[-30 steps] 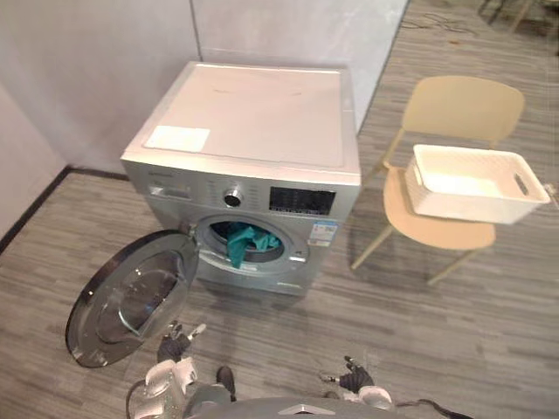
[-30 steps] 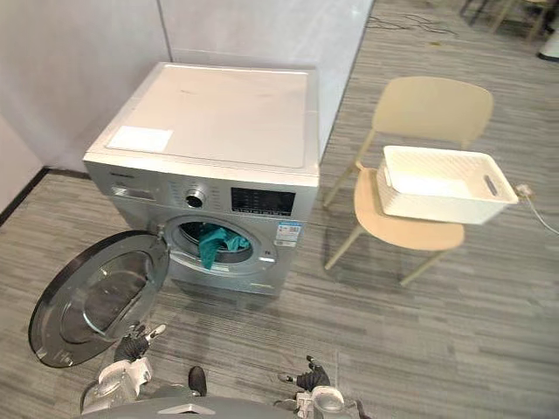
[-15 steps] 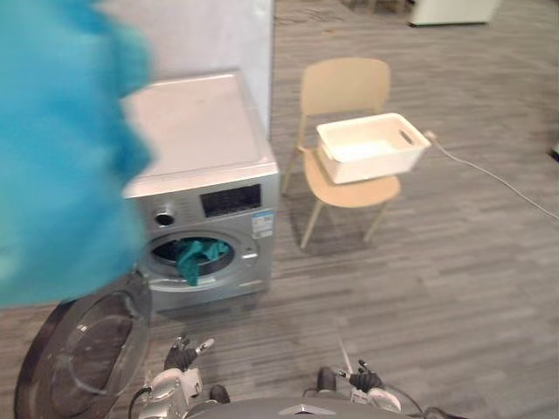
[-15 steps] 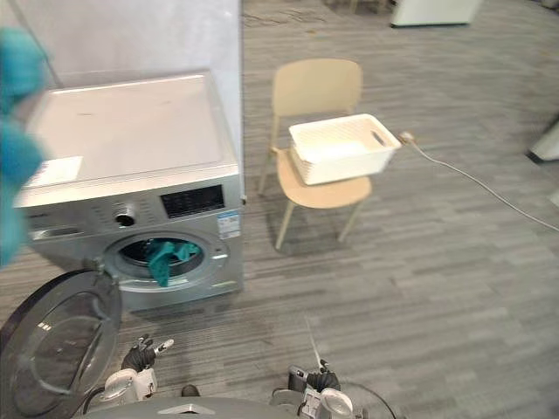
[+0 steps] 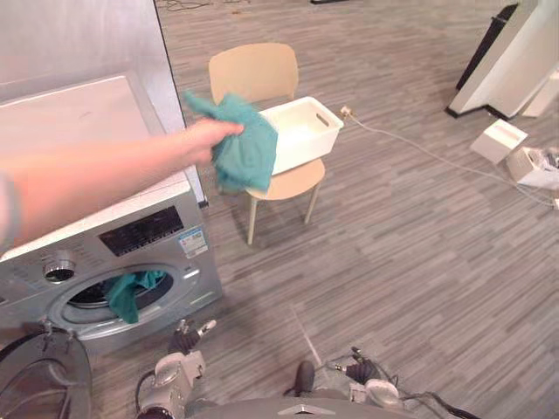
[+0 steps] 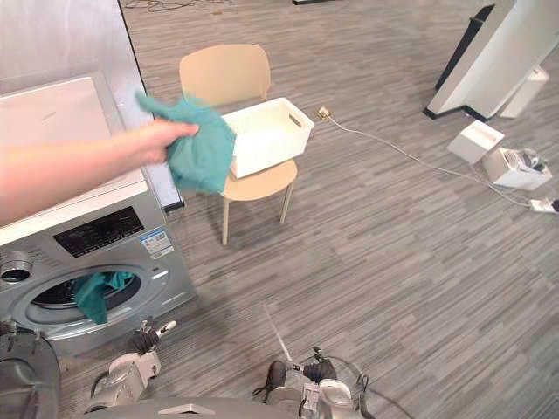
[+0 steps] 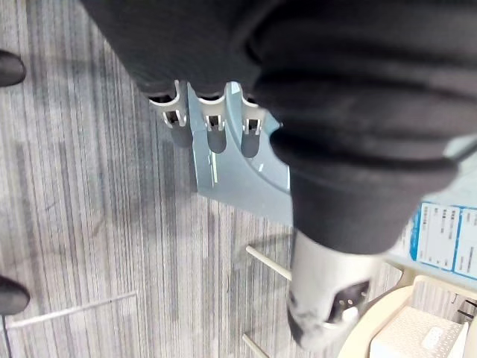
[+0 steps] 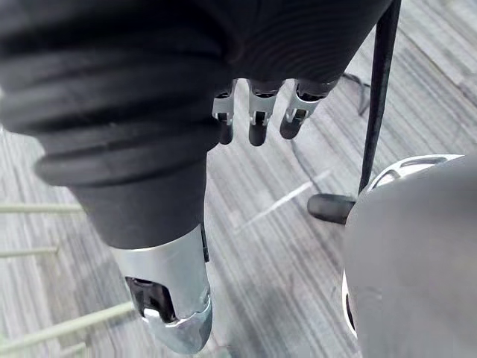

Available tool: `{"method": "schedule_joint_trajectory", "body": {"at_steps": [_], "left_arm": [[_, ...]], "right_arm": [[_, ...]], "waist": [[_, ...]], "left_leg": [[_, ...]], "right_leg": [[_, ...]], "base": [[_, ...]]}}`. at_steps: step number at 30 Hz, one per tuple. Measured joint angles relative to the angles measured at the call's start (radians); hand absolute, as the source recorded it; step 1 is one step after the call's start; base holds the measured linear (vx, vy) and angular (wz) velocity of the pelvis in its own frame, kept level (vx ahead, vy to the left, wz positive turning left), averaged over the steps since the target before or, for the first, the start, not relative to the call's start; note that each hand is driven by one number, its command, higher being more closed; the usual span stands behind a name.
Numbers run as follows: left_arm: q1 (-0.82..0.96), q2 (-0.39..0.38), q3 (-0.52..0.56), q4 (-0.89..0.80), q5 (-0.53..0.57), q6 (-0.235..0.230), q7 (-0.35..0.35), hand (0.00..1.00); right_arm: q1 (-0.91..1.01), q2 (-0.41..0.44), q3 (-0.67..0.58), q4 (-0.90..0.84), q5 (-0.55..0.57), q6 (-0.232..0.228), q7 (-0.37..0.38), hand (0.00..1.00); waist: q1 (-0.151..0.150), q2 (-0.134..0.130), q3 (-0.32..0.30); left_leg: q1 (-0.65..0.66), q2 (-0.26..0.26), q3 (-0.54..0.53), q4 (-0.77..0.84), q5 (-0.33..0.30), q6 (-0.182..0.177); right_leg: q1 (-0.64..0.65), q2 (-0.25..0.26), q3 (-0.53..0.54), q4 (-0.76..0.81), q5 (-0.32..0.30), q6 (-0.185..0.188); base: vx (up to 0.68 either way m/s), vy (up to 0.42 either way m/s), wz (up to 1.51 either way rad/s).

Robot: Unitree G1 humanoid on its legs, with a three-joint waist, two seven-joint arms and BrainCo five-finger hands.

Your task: Pick up the laundry basket with both hands and put the clothes into the washing machine.

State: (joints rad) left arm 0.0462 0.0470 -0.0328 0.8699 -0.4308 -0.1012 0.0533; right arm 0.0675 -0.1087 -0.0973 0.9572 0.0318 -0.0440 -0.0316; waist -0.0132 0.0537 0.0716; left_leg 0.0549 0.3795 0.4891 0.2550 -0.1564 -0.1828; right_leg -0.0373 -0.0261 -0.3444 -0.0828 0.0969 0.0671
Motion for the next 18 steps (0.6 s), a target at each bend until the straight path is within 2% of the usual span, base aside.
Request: {"method": "schedule_joint_trajectory", "body": {"at_steps": [5, 8, 10, 11, 12, 13, 15, 16, 17, 18], "left_arm": [[0.022, -0.013, -0.013, 0.002, 0.0, 0.003, -0.011, 0.0], [0.036, -0.008, -0.013, 0.002, 0.0, 0.005, -0.014, 0.0], [0.038, -0.008, -0.012, 0.002, 0.001, 0.013, -0.014, 0.0], [0.04, -0.011, -0.015, 0.003, 0.001, 0.014, -0.015, 0.0], [0.04, -0.02, -0.018, 0.004, 0.002, 0.017, -0.016, 0.0], [0.039, -0.031, -0.033, 0.004, 0.002, 0.018, -0.018, 0.0], [0.035, -0.033, -0.057, 0.003, 0.003, 0.018, -0.018, 0.0], [0.033, -0.041, -0.059, 0.003, 0.002, 0.017, -0.017, 0.0], [0.033, -0.048, -0.058, 0.002, 0.002, 0.017, -0.015, 0.0], [0.033, -0.05, -0.056, 0.002, 0.002, 0.017, -0.014, 0.0]], "right_arm": [[0.0, -0.003, 0.022, 0.001, -0.001, -0.002, 0.001, 0.0], [0.003, -0.008, 0.058, 0.002, -0.009, -0.004, 0.002, 0.0], [0.003, -0.008, 0.059, 0.004, -0.03, -0.008, 0.001, 0.0], [0.004, -0.005, 0.06, 0.005, -0.032, -0.01, 0.001, 0.0], [0.002, -0.01, 0.057, 0.005, -0.034, -0.012, 0.001, 0.0], [0.0, -0.017, 0.055, 0.005, -0.033, -0.014, 0.0, 0.0], [0.0, -0.018, 0.055, 0.005, -0.028, -0.014, 0.0, 0.0], [0.0, -0.018, 0.055, 0.003, -0.005, -0.014, 0.0, 0.0], [-0.002, -0.028, 0.058, -0.003, 0.022, -0.016, 0.0, 0.0], [-0.002, -0.032, 0.057, -0.002, 0.037, -0.017, -0.001, 0.0]], "waist": [[0.009, 0.018, 0.01], [0.015, 0.015, 0.011], [0.02, 0.021, 0.014], [0.022, 0.013, 0.018], [0.023, 0.019, 0.018], [0.021, 0.028, 0.021], [0.021, 0.028, 0.022], [0.023, 0.033, 0.025], [0.035, 0.055, 0.03], [0.052, 0.066, 0.037]], "left_leg": [[-0.004, 0.031, -0.031, 0.119, 0.027, 0.03], [-0.042, 0.078, -0.042, 0.27, 0.075, 0.104], [-0.103, 0.134, -0.048, 0.406, 0.135, 0.173], [-0.125, 0.138, -0.065, 0.427, 0.12, 0.17], [-0.145, 0.119, -0.101, 0.44, 0.072, 0.152], [-0.18, 0.059, -0.152, 0.436, -0.012, 0.133], [-0.212, -0.024, -0.169, 0.399, -0.067, 0.129], [-0.236, -0.117, -0.178, 0.31, -0.079, 0.132], [-0.23, -0.183, -0.195, 0.184, -0.075, 0.126], [-0.229, -0.205, -0.217, 0.143, -0.054, 0.148]], "right_leg": [[0.057, 0.013, 0.006, -0.006, -0.024, -0.01], [0.098, 0.017, 0.01, -0.006, -0.052, -0.024], [0.113, 0.035, 0.034, -0.006, -0.062, -0.037], [0.112, 0.035, 0.043, -0.006, -0.069, -0.047], [0.112, 0.032, 0.053, -0.003, -0.069, -0.052], [0.113, 0.019, 0.059, -0.002, -0.069, -0.055], [0.114, -0.003, 0.061, -0.004, -0.069, -0.054], [0.11, -0.022, 0.069, -0.006, -0.071, -0.052], [0.096, -0.019, 0.089, -0.006, -0.077, -0.043], [0.088, -0.011, 0.103, -0.006, -0.076, -0.042]], "base": [[0.01, -0.02, -0.03], [0.01, -0.028, -0.03], [0.02, -0.047, -0.1], [0.04, -0.014, -0.21], [0.05, 0.04, -0.23], [0.05, 0.067, -0.17], [0.02, 0.106, -0.08], [0.0, 0.185, -0.23], [-0.01, 0.2, -0.44], [-0.03, 0.178, -0.74]]}}
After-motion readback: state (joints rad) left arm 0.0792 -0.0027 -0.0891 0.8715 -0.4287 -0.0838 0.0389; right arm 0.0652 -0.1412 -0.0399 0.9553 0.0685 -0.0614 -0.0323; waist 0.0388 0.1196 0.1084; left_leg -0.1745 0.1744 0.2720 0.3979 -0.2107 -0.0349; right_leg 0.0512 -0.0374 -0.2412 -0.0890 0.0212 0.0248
